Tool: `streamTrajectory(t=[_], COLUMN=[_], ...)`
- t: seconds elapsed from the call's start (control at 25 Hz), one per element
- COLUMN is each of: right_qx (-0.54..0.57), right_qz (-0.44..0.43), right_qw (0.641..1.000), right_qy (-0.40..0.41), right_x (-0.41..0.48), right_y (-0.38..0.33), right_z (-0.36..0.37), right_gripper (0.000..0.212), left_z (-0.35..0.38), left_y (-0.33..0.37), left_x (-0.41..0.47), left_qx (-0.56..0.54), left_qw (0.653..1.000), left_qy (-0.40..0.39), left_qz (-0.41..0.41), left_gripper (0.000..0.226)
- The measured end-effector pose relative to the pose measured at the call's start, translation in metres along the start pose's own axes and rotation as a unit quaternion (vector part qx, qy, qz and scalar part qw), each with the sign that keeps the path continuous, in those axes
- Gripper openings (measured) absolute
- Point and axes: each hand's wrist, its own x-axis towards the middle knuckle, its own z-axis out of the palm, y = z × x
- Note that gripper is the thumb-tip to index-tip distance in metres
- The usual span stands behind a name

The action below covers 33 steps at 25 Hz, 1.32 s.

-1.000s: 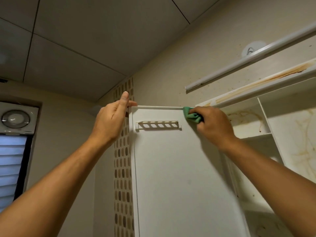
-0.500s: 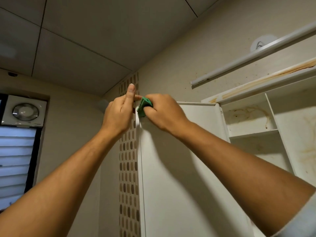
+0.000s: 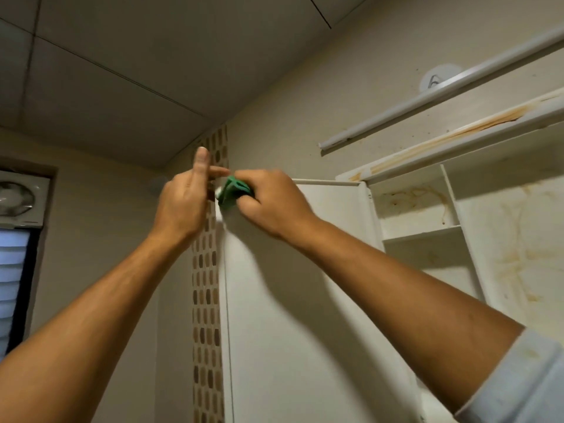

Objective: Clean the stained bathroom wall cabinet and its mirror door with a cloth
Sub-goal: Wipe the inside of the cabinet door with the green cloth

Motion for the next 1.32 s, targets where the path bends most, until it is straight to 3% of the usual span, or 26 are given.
streamTrajectory(t=[0.12,0.24,0.32,0.4,0.52,0.6,0.8,1.0,1.16,1.32], right_qx=[-0.080,-0.155,-0.136,-0.068,-0.058,-0.111,-0.156,-0.129,-0.295,-0.164], right_qz=[-0.007,0.089,0.174,0.189,0.051,-0.013,0.150,0.146,0.134,0.213], right_qw=[0.997,0.980,0.963,0.959,0.987,0.988,0.966,0.973,0.943,0.949], right_qy=[0.019,0.084,0.152,0.201,0.143,0.102,0.141,0.120,0.076,0.163], right_x=[-0.033,-0.064,-0.066,-0.053,-0.048,-0.052,-0.068,-0.071,-0.077,-0.074], right_y=[0.071,0.133,0.144,0.126,0.093,0.117,0.173,0.167,0.157,0.146], right_z=[-0.029,-0.055,-0.048,-0.024,0.003,-0.017,-0.051,-0.056,-0.039,-0.016], right_gripper=[0.041,0.044,0.042,0.043,0.045,0.042,0.046,0.058,0.061,0.061], left_z=[0.007,0.011,0.011,0.013,0.020,0.026,0.028,0.027,0.030,0.034], left_y=[-0.003,-0.001,0.002,0.003,0.000,-0.001,-0.002,0.000,0.000,0.001], left_x=[-0.003,-0.006,-0.006,-0.007,-0.012,-0.014,-0.015,-0.017,-0.018,-0.020], left_qx=[-0.007,-0.008,-0.001,0.004,0.011,0.018,0.025,0.025,0.019,0.019], left_qw=[1.000,0.999,0.999,0.999,0.997,0.996,0.994,0.995,0.995,0.993], left_qy=[0.019,0.030,0.036,0.043,0.069,0.086,0.093,0.089,0.091,0.105], left_qz=[0.007,0.013,0.015,0.018,0.028,0.035,0.045,0.049,0.046,0.047], left_gripper=[0.083,0.080,0.078,0.075,0.073,0.073,0.066,0.063,0.063,0.058])
